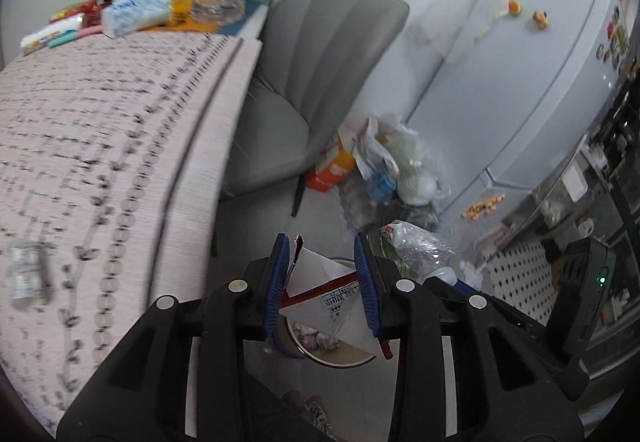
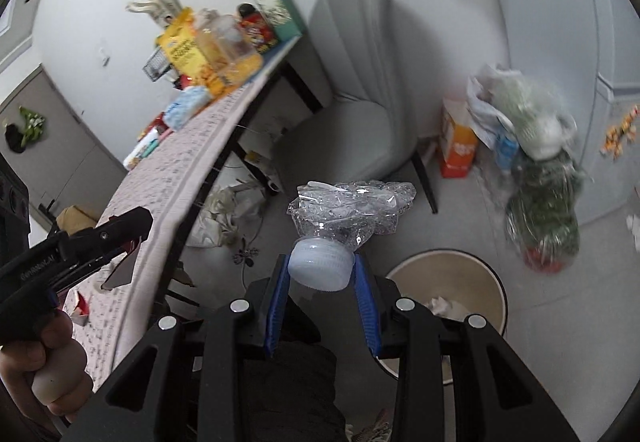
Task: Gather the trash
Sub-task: 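Carry the carton and the clear plastic bottle over the trash bin, then open the right gripper to drop the bottle while the left releases the carton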
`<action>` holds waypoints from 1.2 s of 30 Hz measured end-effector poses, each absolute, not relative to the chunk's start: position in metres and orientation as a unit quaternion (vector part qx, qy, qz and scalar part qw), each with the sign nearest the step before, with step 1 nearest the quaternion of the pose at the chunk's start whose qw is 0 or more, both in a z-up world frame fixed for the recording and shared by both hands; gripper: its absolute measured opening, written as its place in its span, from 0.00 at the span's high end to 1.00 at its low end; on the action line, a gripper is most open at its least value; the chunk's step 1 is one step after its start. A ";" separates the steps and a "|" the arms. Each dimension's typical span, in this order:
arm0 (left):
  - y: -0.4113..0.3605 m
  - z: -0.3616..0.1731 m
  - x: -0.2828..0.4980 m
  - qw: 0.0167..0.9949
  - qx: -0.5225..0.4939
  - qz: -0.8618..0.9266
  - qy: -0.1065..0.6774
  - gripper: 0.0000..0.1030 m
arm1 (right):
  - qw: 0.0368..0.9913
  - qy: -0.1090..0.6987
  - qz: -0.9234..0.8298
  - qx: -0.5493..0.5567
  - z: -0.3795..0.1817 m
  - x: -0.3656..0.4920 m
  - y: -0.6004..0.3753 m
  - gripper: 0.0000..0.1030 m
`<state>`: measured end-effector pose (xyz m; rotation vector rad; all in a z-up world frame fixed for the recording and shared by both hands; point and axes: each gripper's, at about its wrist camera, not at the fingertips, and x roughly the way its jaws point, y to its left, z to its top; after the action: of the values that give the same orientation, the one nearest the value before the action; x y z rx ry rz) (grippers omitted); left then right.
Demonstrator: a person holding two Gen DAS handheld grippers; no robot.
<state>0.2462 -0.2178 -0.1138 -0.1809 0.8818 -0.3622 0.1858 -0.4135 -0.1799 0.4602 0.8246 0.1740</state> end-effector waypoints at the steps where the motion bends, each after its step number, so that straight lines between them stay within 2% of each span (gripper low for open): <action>1: -0.222 -0.117 0.248 0.882 -0.086 -0.175 0.429 0.68 | 0.885 0.399 0.081 0.223 -0.185 0.187 -0.417 0.68; 9: -0.254 -0.144 0.261 0.867 -0.065 -0.178 0.460 0.68 | 0.875 0.428 0.064 0.217 -0.243 0.206 -0.436 0.67; 10: -0.256 -0.147 0.263 0.865 -0.065 -0.177 0.465 0.68 | 0.885 0.420 0.054 0.195 -0.247 0.209 -0.437 0.62; 11: -0.257 -0.150 0.265 0.863 -0.064 -0.176 0.469 0.68 | 0.889 0.423 0.028 0.174 -0.253 0.214 -0.440 0.41; 12: -0.259 -0.153 0.267 0.861 -0.063 -0.175 0.473 0.68 | 0.888 0.423 0.019 0.177 -0.256 0.216 -0.444 0.32; 20: -0.281 -0.176 0.278 0.845 -0.058 -0.184 0.499 0.68 | 0.874 0.423 -0.020 0.237 -0.264 0.200 -0.498 0.29; 30: -0.347 -0.201 0.287 0.816 -0.056 -0.229 0.529 0.66 | 0.873 0.405 -0.080 0.261 -0.254 0.157 -0.558 0.26; 31: -0.351 -0.201 0.288 0.815 -0.059 -0.232 0.528 0.62 | 0.873 0.401 -0.085 0.264 -0.251 0.153 -0.562 0.26; 34: -0.358 -0.200 0.292 0.804 -0.087 -0.261 0.528 0.27 | 0.874 0.391 -0.092 0.273 -0.243 0.143 -0.571 0.26; 36: -0.356 -0.194 0.293 0.801 -0.111 -0.273 0.521 0.22 | 0.875 0.389 -0.093 0.272 -0.240 0.140 -0.573 0.26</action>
<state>0.2927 -0.3558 -0.1940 -0.2381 1.1173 -0.5848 0.1401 -0.5729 -0.2396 0.5684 0.8126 -0.1945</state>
